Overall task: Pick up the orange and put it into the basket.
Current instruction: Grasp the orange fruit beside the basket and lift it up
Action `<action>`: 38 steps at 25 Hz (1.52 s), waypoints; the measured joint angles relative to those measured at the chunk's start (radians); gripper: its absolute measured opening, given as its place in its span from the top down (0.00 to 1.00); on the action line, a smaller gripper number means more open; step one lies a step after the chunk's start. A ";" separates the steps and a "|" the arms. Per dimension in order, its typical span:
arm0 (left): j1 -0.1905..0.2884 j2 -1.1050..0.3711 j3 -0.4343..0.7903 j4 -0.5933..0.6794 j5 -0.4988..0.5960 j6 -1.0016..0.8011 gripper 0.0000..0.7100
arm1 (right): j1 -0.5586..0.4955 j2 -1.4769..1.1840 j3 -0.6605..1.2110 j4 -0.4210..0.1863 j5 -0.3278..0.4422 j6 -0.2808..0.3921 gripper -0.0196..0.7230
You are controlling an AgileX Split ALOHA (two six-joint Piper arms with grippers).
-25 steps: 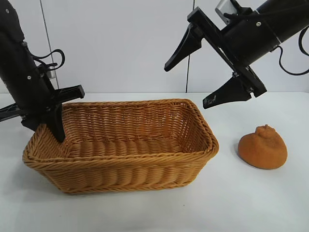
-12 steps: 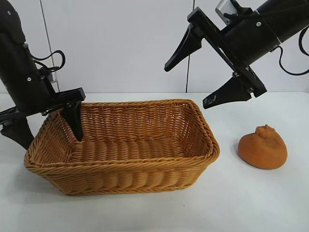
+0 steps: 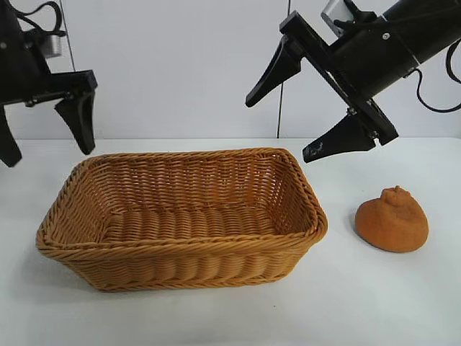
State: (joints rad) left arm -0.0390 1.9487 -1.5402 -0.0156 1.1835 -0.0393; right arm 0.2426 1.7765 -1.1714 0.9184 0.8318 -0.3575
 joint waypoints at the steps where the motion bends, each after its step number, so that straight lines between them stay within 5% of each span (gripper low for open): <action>1: 0.000 0.000 0.000 0.006 0.013 0.000 0.05 | 0.000 0.000 0.000 0.000 0.000 0.000 0.10; 9: 0.000 -0.079 0.000 0.016 0.027 0.000 0.05 | 0.000 0.000 0.000 0.000 0.000 0.000 0.10; 21: 0.000 -0.476 0.034 0.003 0.031 -0.011 0.05 | 0.000 0.000 0.000 -0.004 0.002 0.000 0.10; 29: 0.000 -0.801 0.295 0.004 0.033 -0.011 0.05 | 0.000 0.000 0.000 -0.004 0.006 0.000 0.10; 38: 0.000 -1.186 0.734 0.006 0.028 -0.011 0.05 | 0.000 0.000 0.000 -0.005 0.006 0.000 0.10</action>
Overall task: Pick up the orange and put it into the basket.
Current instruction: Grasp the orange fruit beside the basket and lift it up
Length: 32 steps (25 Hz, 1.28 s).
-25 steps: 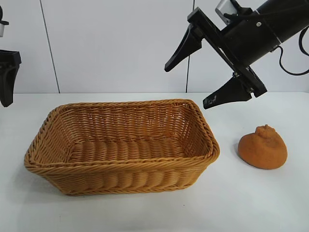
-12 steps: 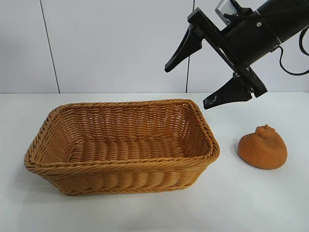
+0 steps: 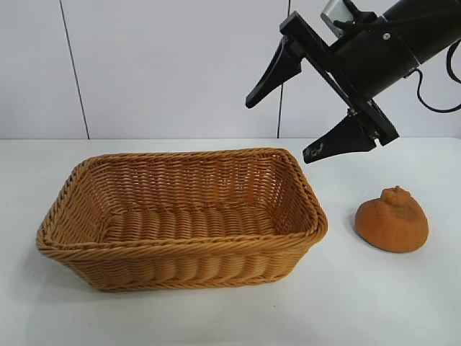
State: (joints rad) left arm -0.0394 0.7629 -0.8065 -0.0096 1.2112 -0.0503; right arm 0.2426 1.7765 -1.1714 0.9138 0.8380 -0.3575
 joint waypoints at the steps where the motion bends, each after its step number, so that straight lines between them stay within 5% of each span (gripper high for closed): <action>1: 0.000 -0.046 0.054 0.000 -0.012 -0.001 0.05 | 0.000 0.000 0.000 0.000 0.000 0.000 0.10; 7: 0.000 -0.271 0.271 -0.002 -0.087 -0.001 0.05 | 0.000 0.000 0.000 0.000 0.000 0.000 0.10; 25: 0.000 -0.753 0.294 -0.009 -0.152 -0.001 0.05 | 0.000 -0.020 -0.007 -0.017 0.040 0.002 0.10; 29: 0.000 -0.767 0.294 -0.010 -0.152 -0.001 0.05 | 0.000 -0.040 -0.007 -0.103 0.087 0.049 0.10; 32: 0.000 -0.767 0.294 -0.010 -0.152 -0.001 0.05 | 0.000 -0.040 -0.007 -0.251 0.116 0.116 0.10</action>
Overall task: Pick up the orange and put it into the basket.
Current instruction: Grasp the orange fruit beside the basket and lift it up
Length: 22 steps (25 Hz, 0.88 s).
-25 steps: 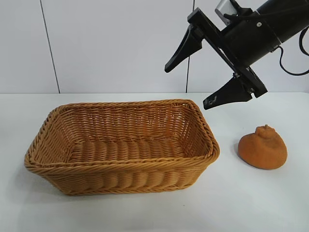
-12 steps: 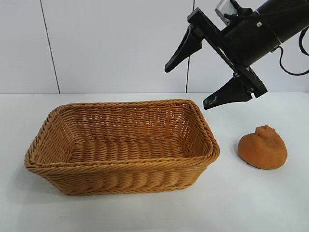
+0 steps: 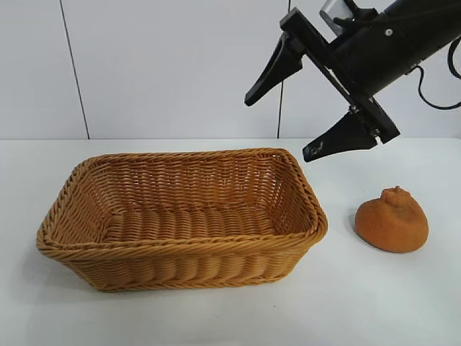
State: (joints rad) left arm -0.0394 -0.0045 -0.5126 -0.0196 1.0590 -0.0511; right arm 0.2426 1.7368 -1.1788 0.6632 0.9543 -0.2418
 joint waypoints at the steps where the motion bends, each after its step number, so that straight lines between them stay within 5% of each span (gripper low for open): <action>1: 0.000 0.000 0.000 0.000 0.000 0.000 0.05 | 0.000 0.000 0.000 -0.051 0.004 0.035 0.10; 7: 0.000 0.000 0.000 0.000 -0.001 0.000 0.05 | 0.000 0.000 0.000 -0.422 0.009 0.242 0.10; 10: 0.000 0.000 0.000 0.000 0.000 0.000 0.05 | -0.008 0.003 -0.015 -0.531 0.011 0.307 0.10; 22: 0.000 0.000 0.005 0.000 0.000 0.000 0.05 | -0.108 0.164 -0.229 -0.575 0.046 0.327 0.10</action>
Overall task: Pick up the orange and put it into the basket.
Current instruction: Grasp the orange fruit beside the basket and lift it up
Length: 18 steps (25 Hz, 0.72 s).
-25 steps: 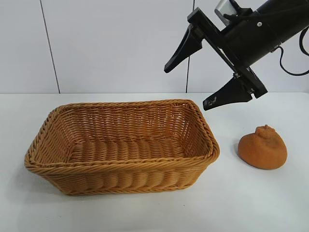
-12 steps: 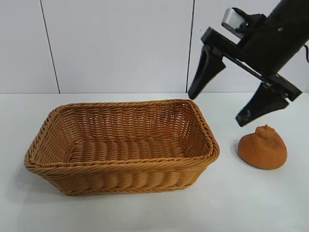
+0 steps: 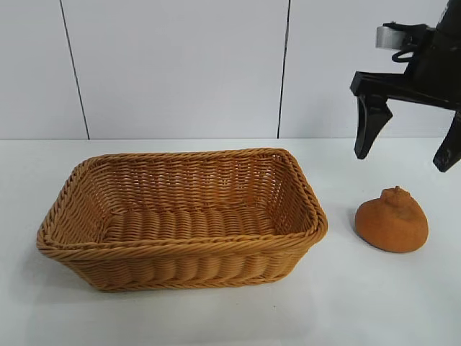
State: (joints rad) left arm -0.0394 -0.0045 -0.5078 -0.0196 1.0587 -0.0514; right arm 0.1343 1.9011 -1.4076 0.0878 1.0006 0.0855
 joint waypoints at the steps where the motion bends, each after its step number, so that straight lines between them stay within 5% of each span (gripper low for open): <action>1: 0.000 0.000 0.000 0.000 0.000 0.000 0.05 | -0.004 0.019 0.000 -0.003 0.007 0.000 0.10; 13: 0.000 0.000 0.000 0.000 0.000 0.000 0.05 | -0.008 0.233 0.000 -0.027 -0.056 0.000 0.12; 15: 0.000 0.000 0.000 0.000 0.000 0.000 0.05 | -0.008 0.236 0.000 -0.035 -0.063 0.004 0.26; 18: 0.000 0.000 0.000 0.000 0.000 0.000 0.05 | -0.008 0.236 0.000 -0.049 -0.062 0.007 0.62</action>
State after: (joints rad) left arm -0.0394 -0.0045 -0.5078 -0.0196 1.0587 -0.0514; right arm 0.1261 2.1375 -1.4076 0.0393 0.9390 0.0926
